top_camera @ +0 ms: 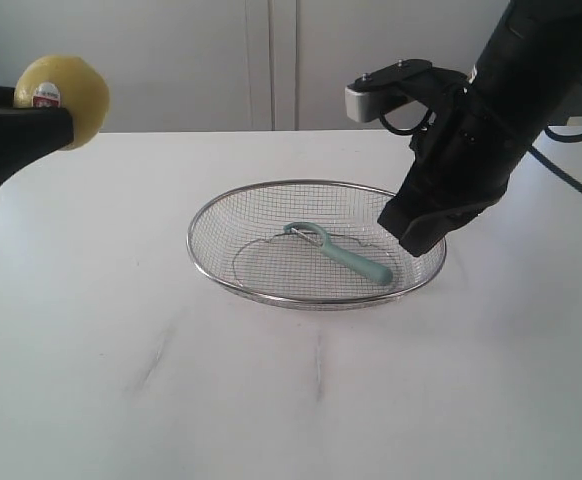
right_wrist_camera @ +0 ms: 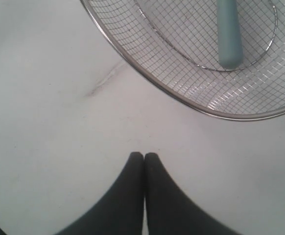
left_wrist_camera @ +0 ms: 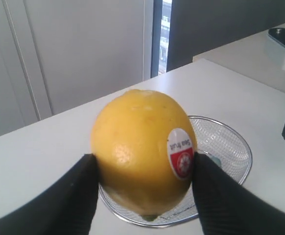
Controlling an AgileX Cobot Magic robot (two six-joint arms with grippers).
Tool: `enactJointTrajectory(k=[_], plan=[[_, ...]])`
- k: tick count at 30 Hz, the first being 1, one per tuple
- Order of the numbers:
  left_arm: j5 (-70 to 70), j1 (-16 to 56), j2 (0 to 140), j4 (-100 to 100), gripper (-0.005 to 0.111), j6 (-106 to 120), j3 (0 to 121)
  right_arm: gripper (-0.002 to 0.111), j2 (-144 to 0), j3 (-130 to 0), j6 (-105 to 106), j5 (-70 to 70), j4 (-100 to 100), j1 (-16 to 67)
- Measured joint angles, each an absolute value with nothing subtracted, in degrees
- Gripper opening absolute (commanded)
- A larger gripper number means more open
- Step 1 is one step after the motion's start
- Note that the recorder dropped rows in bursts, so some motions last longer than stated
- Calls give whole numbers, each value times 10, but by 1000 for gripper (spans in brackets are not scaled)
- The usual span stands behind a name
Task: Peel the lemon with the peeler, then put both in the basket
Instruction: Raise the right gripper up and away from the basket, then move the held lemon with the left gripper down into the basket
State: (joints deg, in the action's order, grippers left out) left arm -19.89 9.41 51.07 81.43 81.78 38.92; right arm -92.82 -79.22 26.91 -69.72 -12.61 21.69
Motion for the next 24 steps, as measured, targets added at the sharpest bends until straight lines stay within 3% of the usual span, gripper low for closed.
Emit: enactJointTrajectory(k=[24], plan=[[-226,94,635,836,0,857,494,0,-928,-792,267,-698,-126,217]])
